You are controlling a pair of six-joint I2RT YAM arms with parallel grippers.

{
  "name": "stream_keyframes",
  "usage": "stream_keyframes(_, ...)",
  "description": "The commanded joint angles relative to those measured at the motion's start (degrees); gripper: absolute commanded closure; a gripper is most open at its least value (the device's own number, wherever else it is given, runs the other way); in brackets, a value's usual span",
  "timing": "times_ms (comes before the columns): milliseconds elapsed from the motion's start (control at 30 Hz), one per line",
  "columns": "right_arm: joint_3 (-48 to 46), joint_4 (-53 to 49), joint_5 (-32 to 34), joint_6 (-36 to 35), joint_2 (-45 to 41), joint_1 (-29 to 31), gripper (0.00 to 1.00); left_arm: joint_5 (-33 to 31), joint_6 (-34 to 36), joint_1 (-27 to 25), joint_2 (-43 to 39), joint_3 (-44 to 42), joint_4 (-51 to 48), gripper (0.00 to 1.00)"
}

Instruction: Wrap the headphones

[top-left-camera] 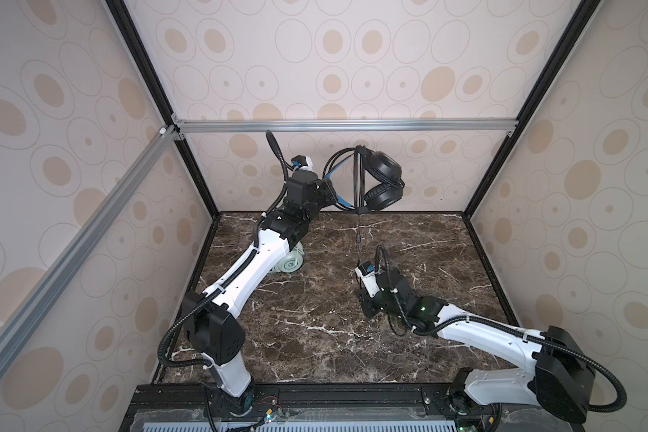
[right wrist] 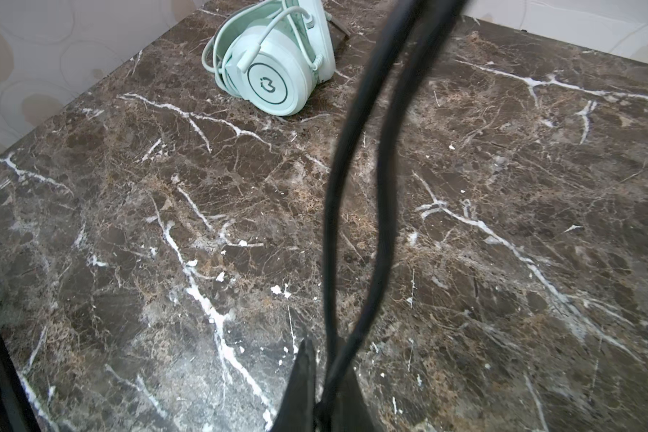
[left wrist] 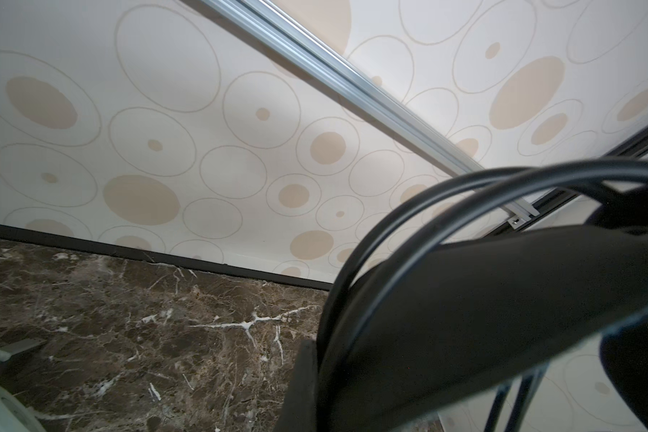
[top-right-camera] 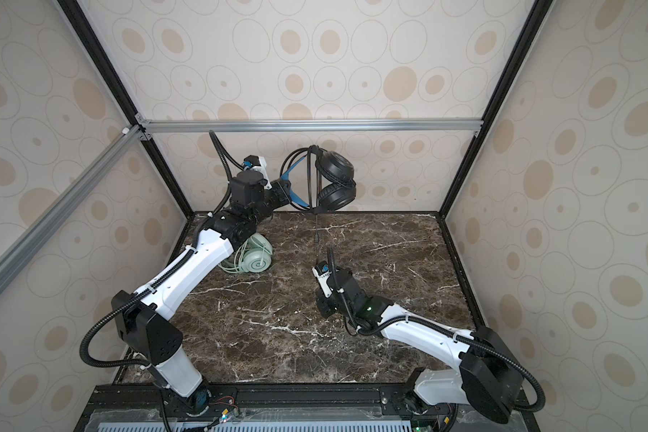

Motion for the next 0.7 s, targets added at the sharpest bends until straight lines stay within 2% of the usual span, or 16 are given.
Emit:
stream_keyframes(0,1.96,-3.54,0.37,-0.35,-1.95,1.92,1.00,-3.89,0.63,1.07,-0.49,0.96,5.54,1.00)
stream_keyframes(300,8.29,-7.34,-3.76,-4.19,-1.67,6.75,1.00,-8.20,6.06,2.24,-0.11,-2.51,4.19,1.00)
stream_keyframes(667,19.01,-9.74,-5.77,-10.17,-1.33,7.26,1.00,-11.81,11.99,2.24,-2.58,-12.58,4.76,1.00)
